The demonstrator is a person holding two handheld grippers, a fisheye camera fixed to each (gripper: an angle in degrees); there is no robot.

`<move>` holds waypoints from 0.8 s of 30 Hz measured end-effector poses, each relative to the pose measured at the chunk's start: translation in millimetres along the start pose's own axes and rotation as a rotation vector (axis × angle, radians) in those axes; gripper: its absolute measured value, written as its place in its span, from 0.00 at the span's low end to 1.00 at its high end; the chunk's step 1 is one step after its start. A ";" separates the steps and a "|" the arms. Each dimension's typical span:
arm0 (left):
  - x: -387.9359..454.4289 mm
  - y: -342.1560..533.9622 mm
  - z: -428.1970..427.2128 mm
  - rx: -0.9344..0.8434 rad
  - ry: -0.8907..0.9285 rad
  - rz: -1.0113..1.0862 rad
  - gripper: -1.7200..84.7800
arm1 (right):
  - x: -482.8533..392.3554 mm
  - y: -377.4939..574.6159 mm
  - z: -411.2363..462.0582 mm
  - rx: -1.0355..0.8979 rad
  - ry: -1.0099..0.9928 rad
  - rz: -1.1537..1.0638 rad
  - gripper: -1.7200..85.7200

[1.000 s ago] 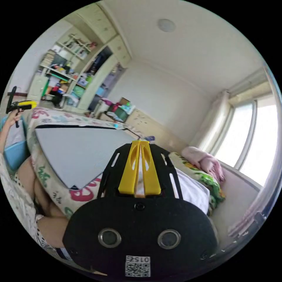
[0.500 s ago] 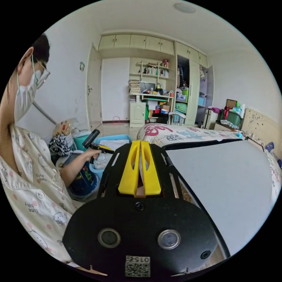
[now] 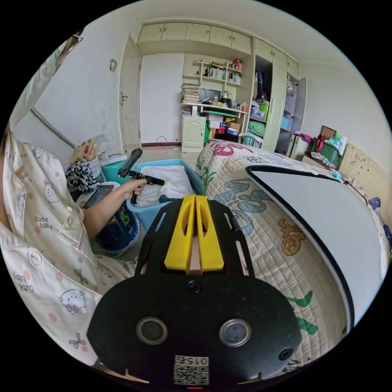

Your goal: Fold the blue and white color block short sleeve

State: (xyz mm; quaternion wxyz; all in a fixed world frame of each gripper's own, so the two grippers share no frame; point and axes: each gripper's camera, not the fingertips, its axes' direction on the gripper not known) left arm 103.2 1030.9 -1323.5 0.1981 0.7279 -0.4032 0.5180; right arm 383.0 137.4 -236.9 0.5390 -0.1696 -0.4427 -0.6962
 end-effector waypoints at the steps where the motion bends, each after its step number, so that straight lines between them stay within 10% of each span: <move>1: -12.8 5.4 -25.2 0.075 0.082 -0.039 0.02 | 6.9 0.8 -5.8 -0.010 -0.030 -0.033 0.07; 7: -12.8 11.0 -135.1 0.447 0.627 0.005 0.01 | 68.8 -19.6 -30.9 0.075 -0.169 0.014 0.15; 16: 180.1 -44.4 -160.5 0.444 1.146 0.314 0.01 | 74.4 -130.3 6.2 -0.043 -0.236 -0.180 0.24; 24: 270.5 -53.7 -175.3 0.467 1.131 0.404 0.01 | 183.8 -180.1 -64.3 0.059 -0.180 0.101 0.07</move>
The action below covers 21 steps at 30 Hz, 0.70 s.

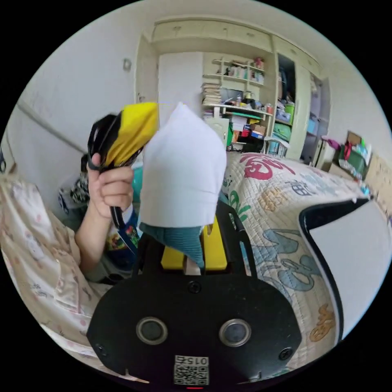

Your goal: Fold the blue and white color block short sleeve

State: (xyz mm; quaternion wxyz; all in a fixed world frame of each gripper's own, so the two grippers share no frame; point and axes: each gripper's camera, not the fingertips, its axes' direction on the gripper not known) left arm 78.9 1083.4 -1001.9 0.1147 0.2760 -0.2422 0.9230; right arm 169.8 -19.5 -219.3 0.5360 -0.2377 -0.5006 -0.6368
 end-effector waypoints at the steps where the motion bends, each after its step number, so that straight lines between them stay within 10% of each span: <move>1: -0.1 -2.3 -6.9 0.047 -0.007 -0.015 0.01 | 31.1 -8.9 -33.4 0.073 -0.037 0.122 0.07; 10: -23.5 28.6 88.1 -0.010 -0.296 -0.045 0.01 | 179.9 67.6 -317.6 0.946 -0.015 0.745 0.08; 14: -64.2 64.8 226.7 -0.180 -0.260 -0.091 0.04 | 198.1 103.4 -373.3 0.804 0.381 0.885 0.09; 21: -86.6 90.0 428.1 -0.330 -0.187 -0.050 0.10 | 185.8 101.2 -420.9 0.504 0.481 0.748 0.08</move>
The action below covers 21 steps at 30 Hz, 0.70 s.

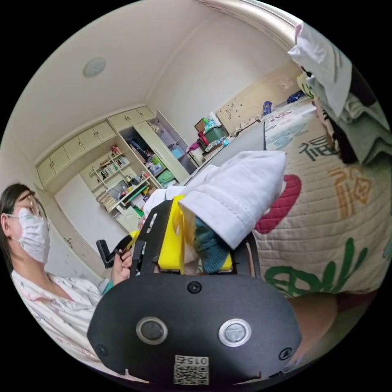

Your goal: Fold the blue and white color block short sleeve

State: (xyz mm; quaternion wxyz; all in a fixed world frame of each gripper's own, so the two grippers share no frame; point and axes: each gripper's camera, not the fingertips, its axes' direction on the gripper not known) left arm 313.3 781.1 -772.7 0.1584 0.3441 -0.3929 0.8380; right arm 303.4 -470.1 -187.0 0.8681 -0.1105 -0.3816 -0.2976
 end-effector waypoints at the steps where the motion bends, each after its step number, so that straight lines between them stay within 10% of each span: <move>1: 3.2 -13.8 25.4 -0.001 0.011 0.017 0.10 | -2.3 -1.5 -9.4 -0.006 0.038 -0.014 0.08; 21: 164.7 -136.3 380.3 -0.176 0.041 0.364 0.16 | -10.4 -48.4 28.5 0.074 0.114 -0.173 0.05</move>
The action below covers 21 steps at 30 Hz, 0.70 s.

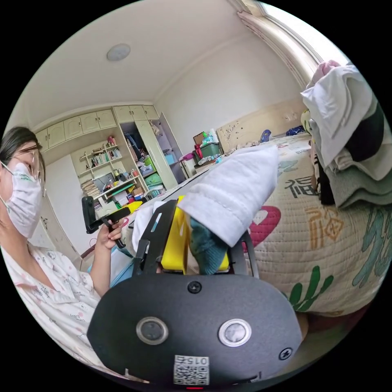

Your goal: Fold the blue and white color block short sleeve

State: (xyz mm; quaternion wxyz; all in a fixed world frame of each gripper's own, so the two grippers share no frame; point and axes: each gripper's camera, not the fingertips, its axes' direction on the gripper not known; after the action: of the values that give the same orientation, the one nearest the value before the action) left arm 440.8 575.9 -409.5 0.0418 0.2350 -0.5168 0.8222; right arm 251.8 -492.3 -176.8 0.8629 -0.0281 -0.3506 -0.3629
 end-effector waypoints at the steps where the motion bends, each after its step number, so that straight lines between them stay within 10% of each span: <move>1: -8.9 -4.2 15.1 -0.013 -0.003 -0.027 0.16 | 8.6 -0.3 -0.3 -0.012 -0.011 0.012 0.05; 21: 53.1 -13.8 198.4 -0.270 0.010 0.062 0.06 | 136.5 120.9 -20.4 -0.171 -0.075 0.245 0.09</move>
State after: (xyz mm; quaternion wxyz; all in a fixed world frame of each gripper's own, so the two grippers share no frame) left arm 466.2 400.5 -304.7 0.0501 0.2073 -0.6294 0.7473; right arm 408.8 -492.4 -81.8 0.8815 -0.1574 -0.3444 -0.2820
